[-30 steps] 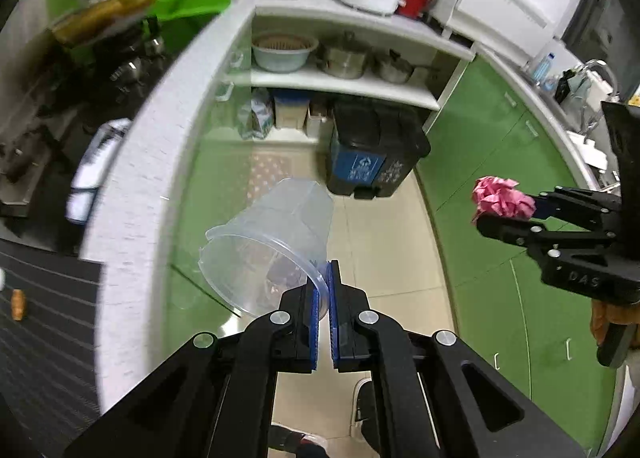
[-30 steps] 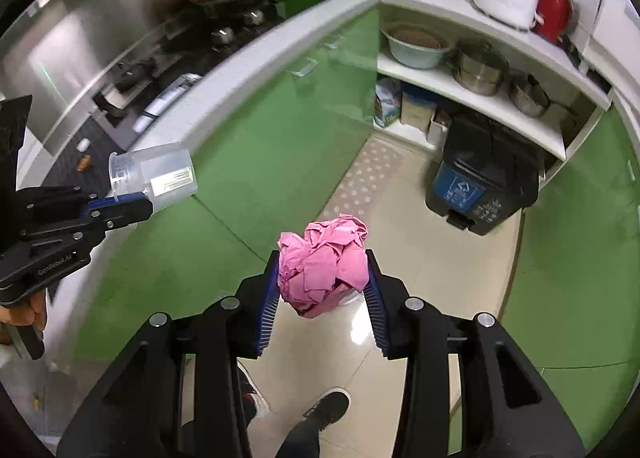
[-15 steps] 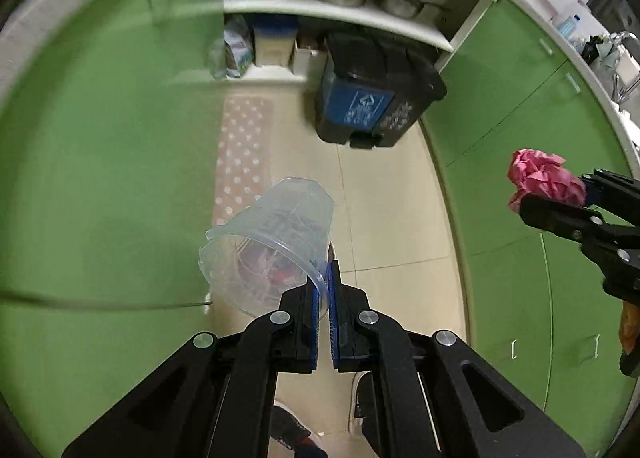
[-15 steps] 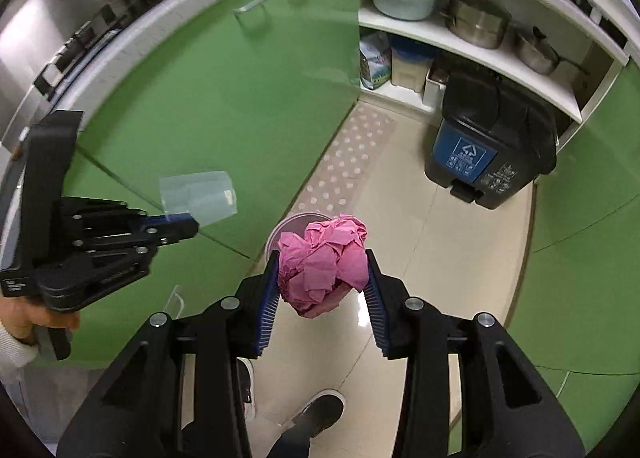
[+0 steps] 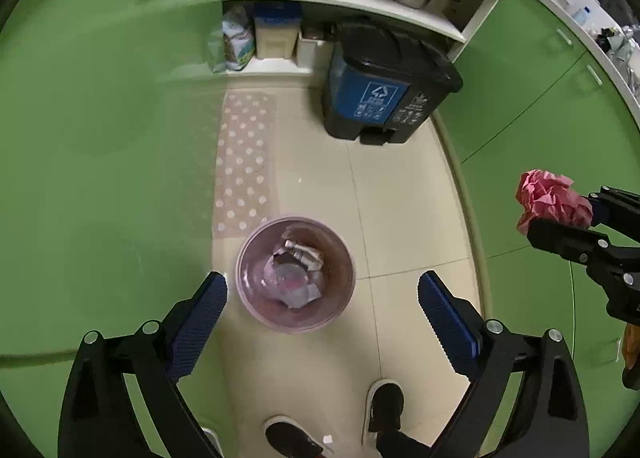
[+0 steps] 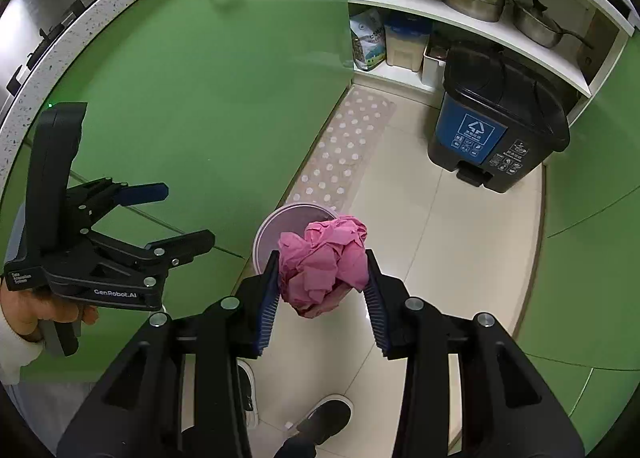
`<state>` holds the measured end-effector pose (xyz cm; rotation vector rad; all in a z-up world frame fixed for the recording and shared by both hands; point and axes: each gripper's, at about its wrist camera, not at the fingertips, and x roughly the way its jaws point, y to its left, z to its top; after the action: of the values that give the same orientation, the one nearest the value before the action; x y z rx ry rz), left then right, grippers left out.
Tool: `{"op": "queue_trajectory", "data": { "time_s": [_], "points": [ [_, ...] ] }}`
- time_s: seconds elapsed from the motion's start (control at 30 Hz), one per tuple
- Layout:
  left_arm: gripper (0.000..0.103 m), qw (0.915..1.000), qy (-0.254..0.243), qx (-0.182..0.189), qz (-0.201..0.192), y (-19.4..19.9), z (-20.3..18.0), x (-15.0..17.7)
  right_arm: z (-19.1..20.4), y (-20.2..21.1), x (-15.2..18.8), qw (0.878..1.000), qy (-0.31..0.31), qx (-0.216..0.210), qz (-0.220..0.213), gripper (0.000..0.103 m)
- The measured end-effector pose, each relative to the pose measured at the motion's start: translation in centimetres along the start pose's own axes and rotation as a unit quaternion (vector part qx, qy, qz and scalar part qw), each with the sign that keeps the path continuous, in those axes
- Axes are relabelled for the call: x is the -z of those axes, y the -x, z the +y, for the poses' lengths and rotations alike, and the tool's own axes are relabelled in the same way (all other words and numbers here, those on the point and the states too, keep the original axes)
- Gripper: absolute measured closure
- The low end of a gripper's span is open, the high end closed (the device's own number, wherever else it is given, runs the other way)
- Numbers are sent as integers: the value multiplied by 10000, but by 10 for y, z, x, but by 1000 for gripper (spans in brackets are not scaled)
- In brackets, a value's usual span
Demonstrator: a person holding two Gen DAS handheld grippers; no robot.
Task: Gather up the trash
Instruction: 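Carry cup and cloth to the wastebasket and open the left gripper over it, then open the right gripper to drop the pink cloth into the wastebasket, then move both tools back to the mat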
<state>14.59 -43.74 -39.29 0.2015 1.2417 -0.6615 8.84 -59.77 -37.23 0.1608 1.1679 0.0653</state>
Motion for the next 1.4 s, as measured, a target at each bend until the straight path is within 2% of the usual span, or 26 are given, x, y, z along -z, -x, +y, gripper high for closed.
{"op": "queue_trajectory", "data": {
  "time_s": [0.33,0.67,0.7,0.73,0.77,0.93,1.1,1.23,1.4],
  "points": [
    [7,9998,142,-78,-71,20,12,16,13,-8,-3,9996,242,-129,39,63],
    [7,9990,365,-30,-267,44,25,32,41,-44,-28,9975,590,-351,170,61],
    [7,9989,377,-40,-278,45,26,32,42,-48,-31,9973,610,-371,192,46],
    [7,9989,382,-51,-283,44,27,32,43,-52,-34,9972,607,-387,218,23],
    [7,9989,387,-53,-275,44,29,32,44,-55,-36,9975,582,-355,194,18],
    [7,9988,428,-71,-221,40,34,31,40,-64,-35,9982,476,-177,314,10],
    [7,9991,374,-50,-199,43,30,28,35,-54,-28,9985,384,-28,377,5],
    [7,9994,274,1,-224,57,18,26,32,-29,-23,9987,296,127,402,4],
    [7,9992,174,91,-349,103,-7,27,37,32,-16,9988,239,291,322,3]
  ]
}}
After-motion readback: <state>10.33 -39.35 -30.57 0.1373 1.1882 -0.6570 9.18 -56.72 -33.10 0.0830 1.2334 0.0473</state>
